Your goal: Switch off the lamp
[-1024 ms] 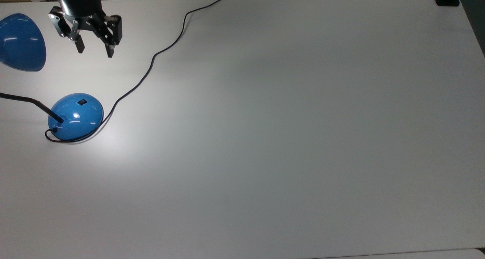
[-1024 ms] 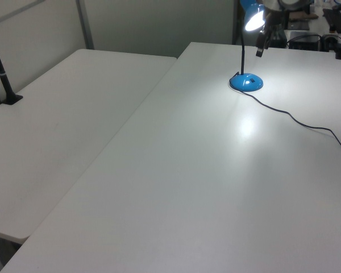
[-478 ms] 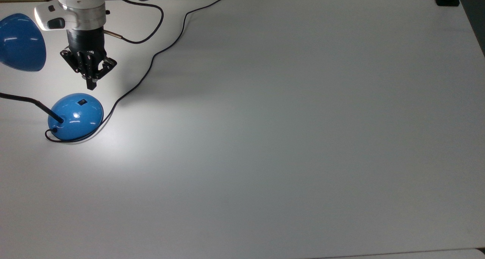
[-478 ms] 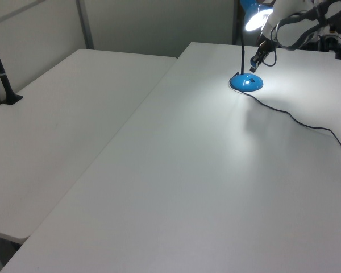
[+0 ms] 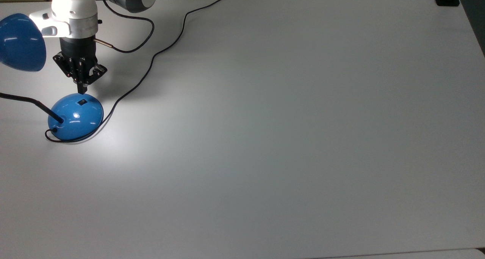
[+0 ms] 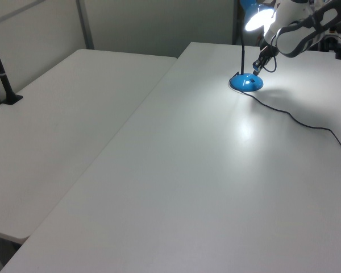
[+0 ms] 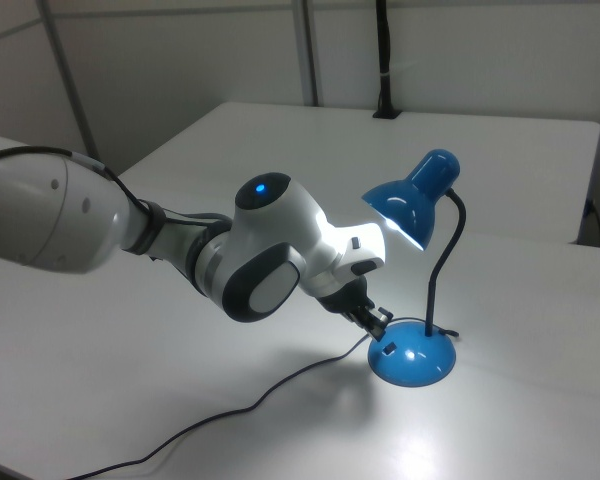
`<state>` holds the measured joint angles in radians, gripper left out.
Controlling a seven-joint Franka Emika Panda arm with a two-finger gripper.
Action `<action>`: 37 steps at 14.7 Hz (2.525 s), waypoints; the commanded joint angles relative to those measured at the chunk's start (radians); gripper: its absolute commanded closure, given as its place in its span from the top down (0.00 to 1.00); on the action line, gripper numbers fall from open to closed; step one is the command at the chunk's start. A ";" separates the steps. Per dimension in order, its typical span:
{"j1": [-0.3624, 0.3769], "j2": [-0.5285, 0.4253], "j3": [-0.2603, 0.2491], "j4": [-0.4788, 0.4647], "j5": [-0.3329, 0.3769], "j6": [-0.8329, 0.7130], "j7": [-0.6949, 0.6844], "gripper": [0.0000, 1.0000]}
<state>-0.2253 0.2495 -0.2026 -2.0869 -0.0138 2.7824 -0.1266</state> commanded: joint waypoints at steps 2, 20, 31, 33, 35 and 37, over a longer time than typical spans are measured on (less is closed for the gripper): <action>0.009 0.043 -0.009 0.002 -0.012 0.068 0.012 0.00; 0.007 0.099 -0.009 0.010 -0.031 0.063 0.004 0.00; 0.096 -0.154 0.023 0.077 -0.034 -0.620 -0.030 0.24; 0.106 -0.165 0.096 0.174 -0.035 -0.861 -0.027 0.67; 0.107 -0.199 0.171 0.240 -0.031 -0.985 -0.006 1.00; 0.109 -0.207 0.245 0.329 -0.026 -1.084 0.071 1.00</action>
<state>-0.1162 0.0619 -0.0369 -1.8586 -0.0308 1.8275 -0.1319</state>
